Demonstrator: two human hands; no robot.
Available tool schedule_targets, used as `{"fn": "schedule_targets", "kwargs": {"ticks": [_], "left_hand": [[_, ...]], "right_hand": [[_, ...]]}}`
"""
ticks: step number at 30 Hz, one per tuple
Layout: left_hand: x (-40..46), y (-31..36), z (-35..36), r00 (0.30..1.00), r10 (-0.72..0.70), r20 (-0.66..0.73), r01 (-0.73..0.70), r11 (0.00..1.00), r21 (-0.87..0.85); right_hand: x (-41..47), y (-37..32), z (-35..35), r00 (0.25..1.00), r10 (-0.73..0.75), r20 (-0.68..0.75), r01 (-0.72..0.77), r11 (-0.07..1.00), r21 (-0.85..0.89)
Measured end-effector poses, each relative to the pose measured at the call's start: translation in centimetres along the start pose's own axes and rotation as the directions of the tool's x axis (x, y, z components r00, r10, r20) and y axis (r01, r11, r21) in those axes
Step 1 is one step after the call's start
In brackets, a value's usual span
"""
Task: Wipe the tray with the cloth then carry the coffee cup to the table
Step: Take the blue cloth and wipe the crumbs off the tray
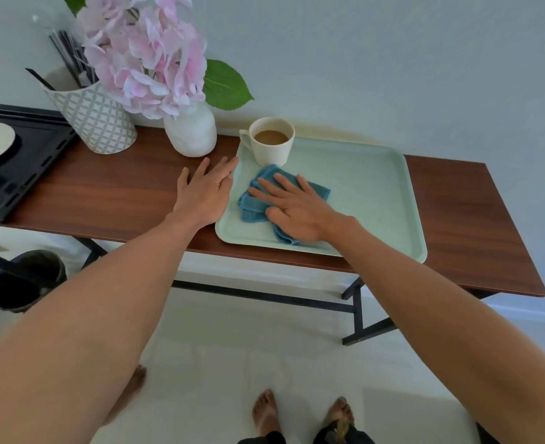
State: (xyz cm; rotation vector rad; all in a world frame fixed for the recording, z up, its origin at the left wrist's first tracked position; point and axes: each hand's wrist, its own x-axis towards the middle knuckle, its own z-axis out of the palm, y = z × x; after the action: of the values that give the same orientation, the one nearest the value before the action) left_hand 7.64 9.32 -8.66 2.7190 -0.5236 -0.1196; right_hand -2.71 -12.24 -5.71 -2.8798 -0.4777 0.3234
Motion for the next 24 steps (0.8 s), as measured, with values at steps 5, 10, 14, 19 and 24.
{"fn": "schedule_targets", "kwargs": {"ticks": [5,10,14,19,24], "left_hand": [[0.1,-0.1,-0.1,1.0,-0.003,0.003,0.003,1.0,-0.013],[-0.1,0.1,-0.1,1.0,0.001,0.005,-0.001,1.0,-0.024],[0.2,0.9,-0.7,0.999,-0.031,0.035,0.033,0.999,-0.038],[-0.3,3.9,0.2,0.989,-0.14,0.04,0.141,0.99,-0.019],[-0.1,4.0,1.0,0.985,-0.173,-0.023,0.173,0.985,-0.008]], "right_hand": [[-3.4,0.4,0.2,0.975,-0.205,0.084,0.198,0.977,0.078],[-7.4,6.5,-0.7,1.0,-0.003,0.012,0.003,0.998,0.06],[-4.9,7.2,-0.5,0.927,0.368,-0.065,-0.368,0.93,0.008],[-1.5,4.2,0.1,0.861,0.495,-0.114,-0.493,0.869,0.047],[-3.1,2.7,0.5,0.919,0.381,-0.097,-0.383,0.924,-0.001]]}}
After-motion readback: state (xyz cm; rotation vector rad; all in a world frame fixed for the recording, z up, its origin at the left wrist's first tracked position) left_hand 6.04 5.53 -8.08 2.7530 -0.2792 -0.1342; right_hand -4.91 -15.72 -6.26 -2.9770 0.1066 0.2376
